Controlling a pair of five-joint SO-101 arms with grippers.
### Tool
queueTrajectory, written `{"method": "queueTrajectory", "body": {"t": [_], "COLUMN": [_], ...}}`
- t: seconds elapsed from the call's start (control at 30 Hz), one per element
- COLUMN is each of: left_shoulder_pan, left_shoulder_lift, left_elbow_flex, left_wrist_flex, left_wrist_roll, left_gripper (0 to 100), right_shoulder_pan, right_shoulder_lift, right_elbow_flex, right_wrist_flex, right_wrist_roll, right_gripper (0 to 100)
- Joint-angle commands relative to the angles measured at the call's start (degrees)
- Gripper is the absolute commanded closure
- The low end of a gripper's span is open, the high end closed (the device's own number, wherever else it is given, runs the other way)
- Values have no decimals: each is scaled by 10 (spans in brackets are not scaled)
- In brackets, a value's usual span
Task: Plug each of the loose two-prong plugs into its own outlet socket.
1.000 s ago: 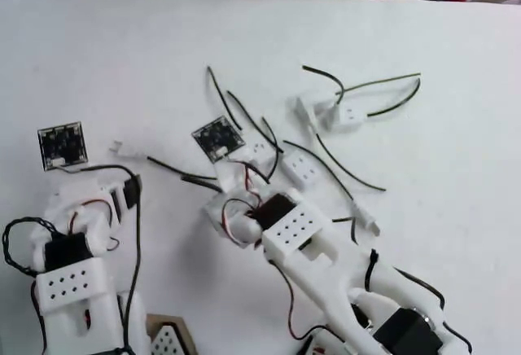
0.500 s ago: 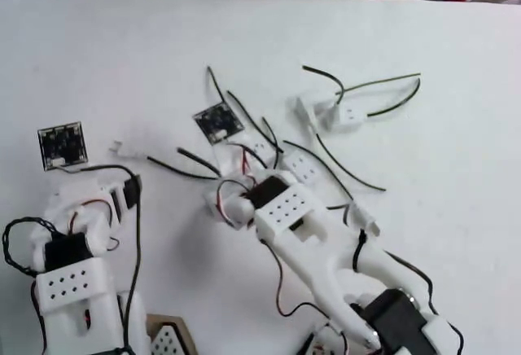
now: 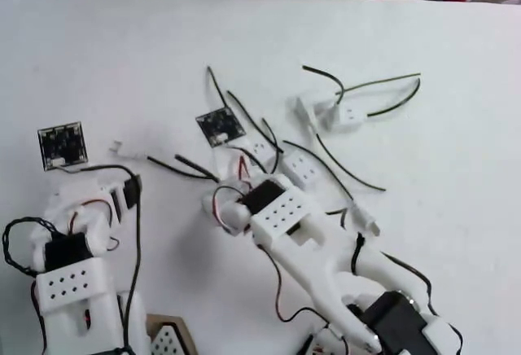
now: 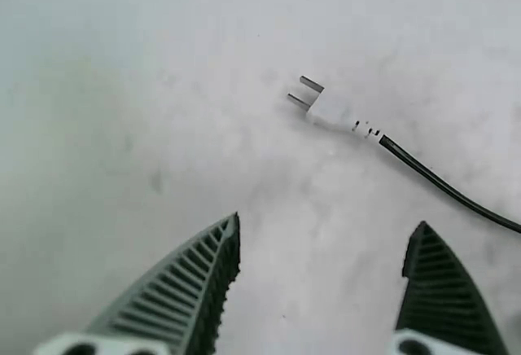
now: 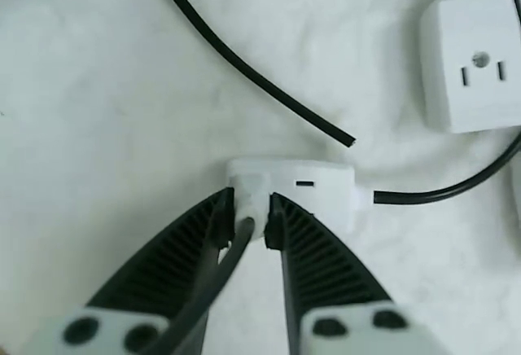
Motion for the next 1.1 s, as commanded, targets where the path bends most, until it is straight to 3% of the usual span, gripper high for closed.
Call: {"method": "queueTrajectory", "body": {"t": [0.0, 0.5, 0.73, 1.07], "left_shoulder_pan": [-3, -3, -4, -15], "left_shoulder_lift": [-12, -12, -12, -12], "left_elbow_flex": [-5, -5, -5, -4], "left_wrist_flex": [-12, -12, -11, -12], "left_wrist_roll": [4, 4, 4, 4], "left_gripper": [684, 684, 684, 684], "right_shoulder_pan": [-8, -23, -49, -49], "right_shoulder_lift": [9, 34, 128, 136], "right_elbow_flex": [-3, 2, -32, -34], "right_wrist_flex": [11, 24, 28, 29], "right_wrist_roll": [-5, 72, 76, 108], "right_gripper": [981, 981, 981, 981]}}
